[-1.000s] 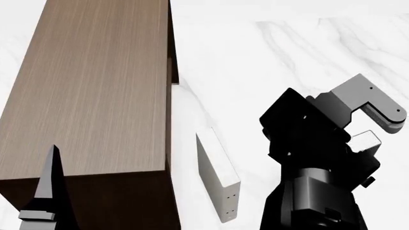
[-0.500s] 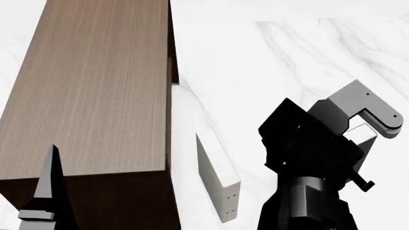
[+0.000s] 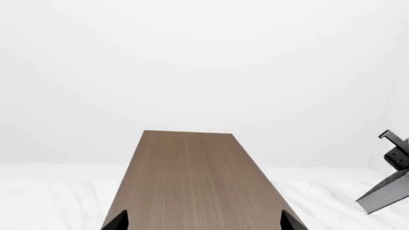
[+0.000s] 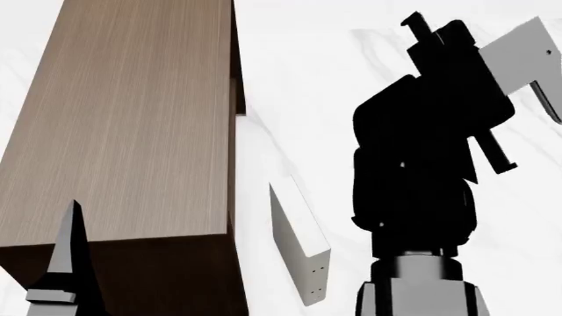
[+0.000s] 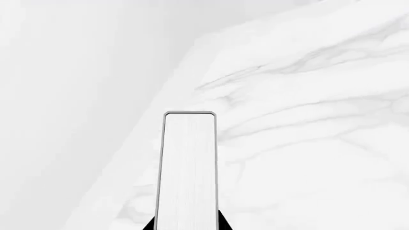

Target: Pick up the book in the middle and place it on the cabinet shelf.

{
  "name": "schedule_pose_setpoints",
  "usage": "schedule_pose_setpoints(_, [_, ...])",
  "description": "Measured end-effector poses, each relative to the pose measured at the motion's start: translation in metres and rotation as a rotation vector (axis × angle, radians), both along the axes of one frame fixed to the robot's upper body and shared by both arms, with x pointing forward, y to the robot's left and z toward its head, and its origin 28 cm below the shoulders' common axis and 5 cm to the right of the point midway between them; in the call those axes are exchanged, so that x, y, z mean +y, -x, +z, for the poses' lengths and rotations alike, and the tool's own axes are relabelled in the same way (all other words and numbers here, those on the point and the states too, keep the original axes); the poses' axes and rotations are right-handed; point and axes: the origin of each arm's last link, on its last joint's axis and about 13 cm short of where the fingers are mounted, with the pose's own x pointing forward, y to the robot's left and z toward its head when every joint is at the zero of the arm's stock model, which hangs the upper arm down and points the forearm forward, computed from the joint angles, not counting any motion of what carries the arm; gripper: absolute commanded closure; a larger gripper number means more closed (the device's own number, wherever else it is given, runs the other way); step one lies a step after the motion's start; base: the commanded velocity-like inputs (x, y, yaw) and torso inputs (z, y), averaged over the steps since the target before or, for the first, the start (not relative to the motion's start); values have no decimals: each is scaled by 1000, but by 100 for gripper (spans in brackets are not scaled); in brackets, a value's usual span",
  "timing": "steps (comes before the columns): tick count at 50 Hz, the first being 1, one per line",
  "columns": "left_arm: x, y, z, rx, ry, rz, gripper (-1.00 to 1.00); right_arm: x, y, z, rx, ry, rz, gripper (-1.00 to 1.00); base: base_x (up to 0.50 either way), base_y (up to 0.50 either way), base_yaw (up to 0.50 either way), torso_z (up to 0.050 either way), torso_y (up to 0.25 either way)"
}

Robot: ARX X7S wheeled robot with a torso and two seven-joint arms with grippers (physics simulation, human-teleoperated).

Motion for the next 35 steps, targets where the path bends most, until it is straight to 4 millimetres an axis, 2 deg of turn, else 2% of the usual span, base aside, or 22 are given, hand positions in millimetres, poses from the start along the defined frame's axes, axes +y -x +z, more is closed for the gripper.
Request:
schedule_pose_setpoints(9, [0, 0, 0, 2, -3, 0, -100, 16, 7, 41, -287, -96, 126, 100, 0, 0, 0, 0, 2])
schedule_pose_setpoints(17, [0, 0, 1, 1, -3, 1, -100, 34, 17, 74, -465, -182, 294, 100, 0, 0, 0, 0, 0])
schedule_pose_setpoints(26, [0, 0, 1, 2, -2, 2, -100, 53, 31, 103, -563, -272, 503, 100, 0, 0, 0, 0, 2])
schedule_pose_setpoints(35, [0, 0, 1, 2, -1, 2, -100, 69, 45, 120, -591, -323, 680, 100, 0, 0, 0, 0, 1])
